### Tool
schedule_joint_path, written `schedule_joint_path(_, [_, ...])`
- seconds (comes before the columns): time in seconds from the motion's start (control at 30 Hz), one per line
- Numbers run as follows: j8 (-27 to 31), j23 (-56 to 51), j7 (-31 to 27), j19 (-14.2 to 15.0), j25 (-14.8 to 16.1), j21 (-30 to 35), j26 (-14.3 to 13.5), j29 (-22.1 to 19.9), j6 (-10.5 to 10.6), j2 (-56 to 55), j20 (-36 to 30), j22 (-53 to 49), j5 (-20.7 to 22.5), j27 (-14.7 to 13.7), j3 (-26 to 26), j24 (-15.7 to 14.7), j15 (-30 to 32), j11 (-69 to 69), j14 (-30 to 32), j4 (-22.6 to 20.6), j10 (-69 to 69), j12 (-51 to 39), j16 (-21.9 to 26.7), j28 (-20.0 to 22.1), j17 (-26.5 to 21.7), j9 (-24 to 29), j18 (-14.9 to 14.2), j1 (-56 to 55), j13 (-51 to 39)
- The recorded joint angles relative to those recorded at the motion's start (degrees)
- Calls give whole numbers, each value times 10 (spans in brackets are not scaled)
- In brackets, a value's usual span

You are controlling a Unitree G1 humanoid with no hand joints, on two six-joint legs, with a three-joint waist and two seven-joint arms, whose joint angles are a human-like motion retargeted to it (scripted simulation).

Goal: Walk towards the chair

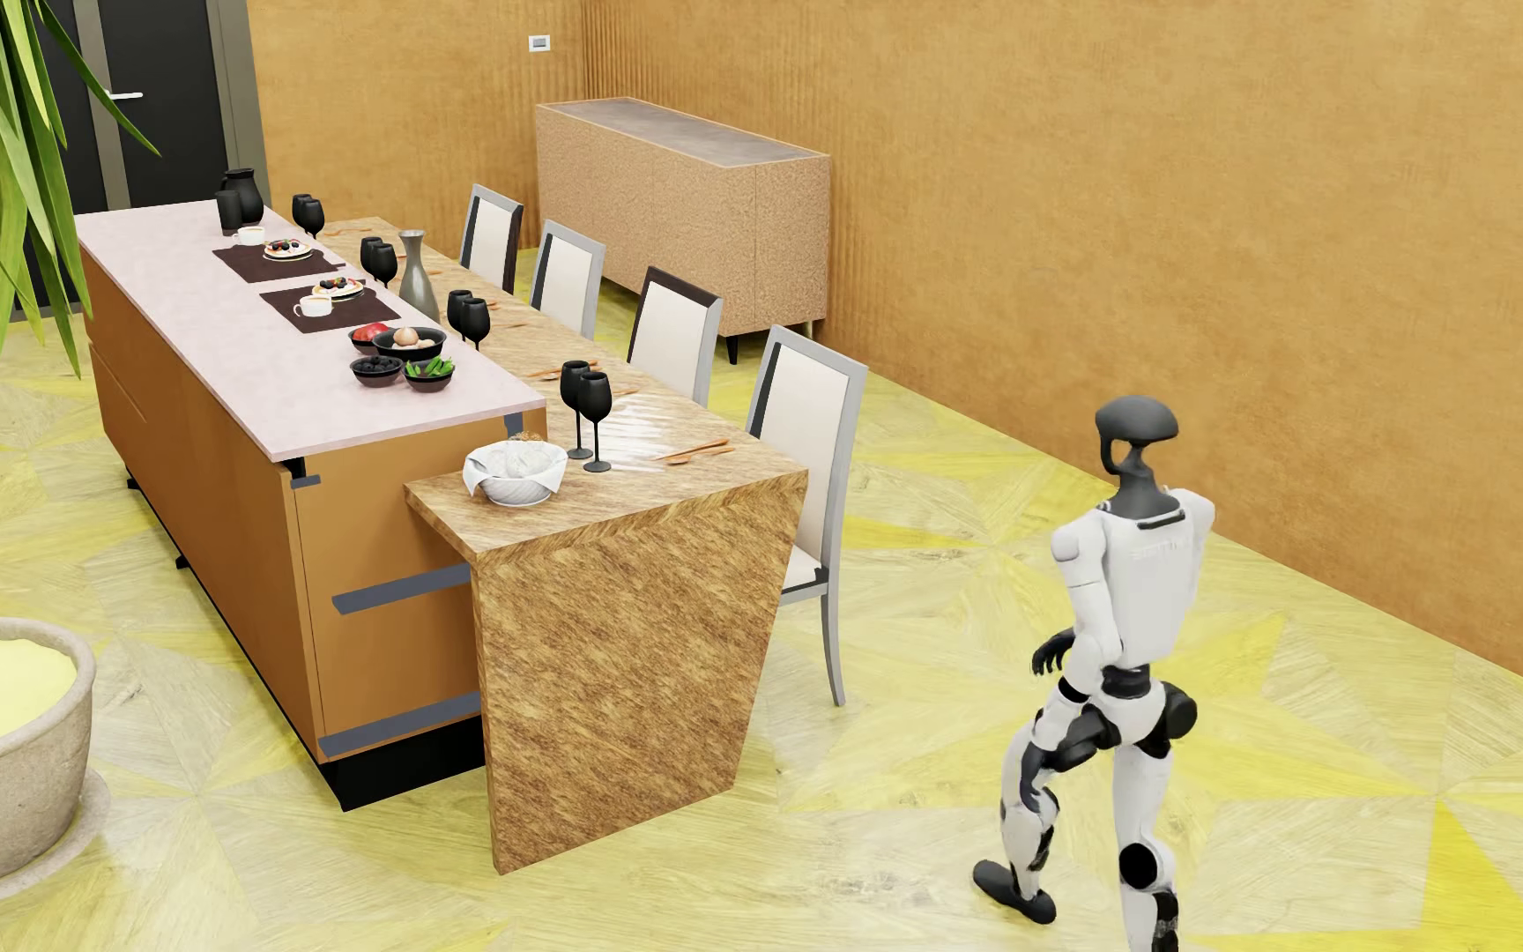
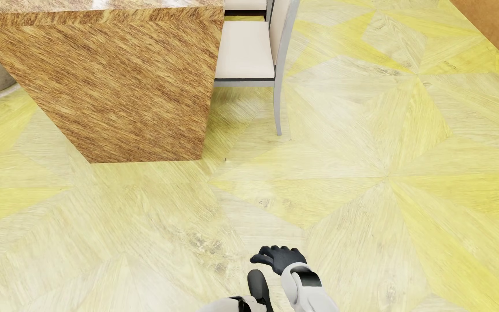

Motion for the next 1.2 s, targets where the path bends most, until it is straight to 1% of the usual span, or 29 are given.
schedule_joint_path(0.07, [21, 14, -19, -4, -4, 5, 11, 1, -12, 31, 24, 0, 7, 19, 1, -7, 36, 27, 44, 3, 23, -10, 5, 11, -5, -2, 123, 20, 27])
schedule_joint_path(0.1, [21, 25, -18, 2, -6, -6, 18, -10, -22, 34, 39, 3, 8, 39, 2, -9, 62, 61, 32, 17, 74, -18, 7, 19, -5, -2, 140, 14, 49])
schedule_joint_path(0.13, [18, 39, -15, 27, 1, -29, 25, -26, -33, 25, 56, 6, 8, 67, 3, -13, 103, 115, -2, 30, 125, -28, 7, 27, 1, -2, 138, 12, 76])
schedule_joint_path(0.17, [14, 59, -7, 110, 13, -50, 31, -35, -43, 3, 74, 9, 8, 89, 5, -18, 142, 194, -32, 42, 151, -39, 4, 36, 5, -2, 129, 26, 99])
schedule_joint_path(0.2, [-14, 83, 5, 253, 25, -68, 30, -31, -50, -33, 89, 13, -7, 108, 9, -26, 190, 283, -53, 53, 157, -50, -1, 46, 2, -3, 119, 49, 114])
schedule_joint_path(0.23, [-61, 108, 17, 270, 23, -73, 32, -14, -56, -80, 95, 19, -46, 118, 12, -26, 207, 369, -69, 60, 154, -65, -4, 52, -12, -4, 108, 75, 125])
schedule_joint_path(0.3, [-154, 127, 28, 201, -3, -74, 20, 10, -68, -170, 77, 22, -165, 114, 7, -9, 140, 489, -92, 63, 139, -101, -2, 48, -47, -5, 84, 127, 154])
schedule_joint_path(0.37, [-195, 116, 23, 159, -11, -98, -18, 15, -77, -245, 48, 6, -265, 112, -9, 13, 117, 513, -108, 52, 115, -131, 2, 44, -75, -4, 62, 177, 191])
schedule_joint_path(0.43, [-205, 89, 0, 143, 17, -153, -53, 10, -84, -304, 18, -36, -325, 112, -30, 18, 95, 448, -127, 40, 100, -157, 4, 42, -78, -4, 39, 216, 227])
schedule_joint_path(0.5, [-226, 60, -41, 123, 48, -213, -69, -4, -87, -337, -7, -83, -363, 121, -53, 4, 106, 307, -140, 36, 90, -183, 4, 41, -59, -6, 21, 239, 260])
schedule_joint_path(0.6, [-127, 40, -123, 142, 65, -252, -59, -10, -85, -383, -42, -122, -332, 122, -82, -15, 122, 101, -152, 41, 81, -218, -3, 36, -13, -8, -10, 262, 288])
schedule_joint_path(0.63, [-97, 43, -152, 165, 48, -239, -58, 2, -83, -391, -55, -129, -329, 109, -87, -17, 126, 53, -157, 44, 82, -222, -6, 36, -9, -9, -21, 267, 292])
schedule_joint_path(0.67, [-72, 42, -182, 209, 27, -229, -60, 4, -81, -396, -69, -132, -337, 99, -88, -19, 142, 15, -167, 46, 85, -224, -10, 37, -9, -9, -33, 272, 293])
schedule_joint_path(0.7, [-33, 44, -216, 211, 3, -218, -60, 3, -79, -395, -80, -132, -350, 94, -89, -23, 168, -13, -184, 49, 90, -219, -15, 34, -14, -9, -47, 277, 291])
schedule_joint_path(0.73, [17, 44, -256, 188, -9, -219, -58, -2, -76, -389, -92, -128, -362, 94, -88, -27, 188, -22, -208, 55, 103, -213, -15, 29, -17, -9, -59, 277, 285])
schedule_joint_path(0.77, [63, 48, -298, 223, -7, -225, -58, -2, -74, -377, -102, -121, -372, 94, -85, -31, 224, -5, -232, 60, 127, -205, -10, 26, -24, -10, -75, 273, 277])
schedule_joint_path(0.8, [48, 56, -337, 265, -9, -227, -55, -4, -75, -374, -108, -111, -371, 96, -76, -29, 205, 46, -245, 69, 149, -195, 2, 25, -34, -9, -90, 268, 262])
schedule_joint_path(0.83, [25, 70, -373, 267, -16, -226, -49, -2, -73, -379, -98, -99, -372, 103, -65, -31, 158, 108, -237, 80, 167, -181, 17, 27, -42, -7, -96, 264, 240])
schedule_joint_path(0.87, [4, 87, -401, 267, -26, -231, -28, -1, -68, -388, -57, -82, -364, 114, -55, -41, 120, 165, -211, 95, 199, -158, 23, 51, -47, -2, -94, 255, 207])
schedule_joint_path(0.9, [-12, 96, -411, 267, -37, -235, 11, 2, -62, -380, 7, -54, -353, 129, -48, -61, 98, 183, -166, 109, 220, -132, 7, 100, -54, 2, -74, 247, 170])
schedule_joint_path(0.93, [-32, 102, -409, 258, -47, -240, 53, 6, -58, -364, 83, -26, -345, 154, -46, -99, 90, 176, -110, 119, 237, -106, -23, 156, -59, 3, -43, 230, 120])
schedule_joint_path(0.97, [-57, 87, -393, 246, -53, -242, 96, 7, -55, -342, 148, 16, -342, 150, -48, -141, 91, 152, -62, 131, 252, -97, -47, 191, -76, 3, -15, 209, 82])
schedule_joint_path(1.0, [-83, 59, -362, 235, -44, -256, 122, -10, -53, -321, 179, 57, -345, 143, -51, -167, 96, 124, -49, 142, 259, -91, -54, 194, -91, 2, 0, 187, 52])
schedule_joint_path(1.03, [-108, 24, -331, 225, -21, -268, 133, -31, -50, -305, 152, 100, -346, 118, -52, -146, 102, 99, -64, 146, 263, -79, -41, 142, -106, 0, -4, 168, 29])
schedule_joint_path(1.07, [-128, -10, -296, 217, 14, -281, 107, -43, -46, -293, 92, 129, -348, 92, -53, -94, 107, 80, -68, 147, 261, -63, -18, 73, -120, -1, -16, 154, 8])
schedule_joint_path(1.1, [-145, -39, -250, 210, 46, -281, 58, -44, -42, -287, 29, 140, -348, 58, -53, -33, 107, 73, -69, 151, 251, -44, 7, 6, -142, -2, -30, 145, -11])
schedule_joint_path(1.13, [-160, -61, -207, 204, 59, -270, 20, -37, -36, -283, -6, 135, -347, 30, -53, 11, 103, 71, -55, 149, 225, -25, 22, -41, -171, -2, -39, 145, -30])
schedule_joint_path(1.17, [-176, -80, -135, 198, 51, -254, -1, -27, -28, -277, -11, 119, -345, 11, -54, 31, 100, 67, -16, 160, 187, -9, 22, -61, -201, -3, -57, 155, -49])
schedule_joint_path(1.2, [-192, -94, -21, 193, 34, -239, -5, -21, -20, -271, 9, 101, -340, 3, -57, 26, 97, 64, -19, 198, 163, 5, 9, -63, -225, -5, -44, 178, -68])
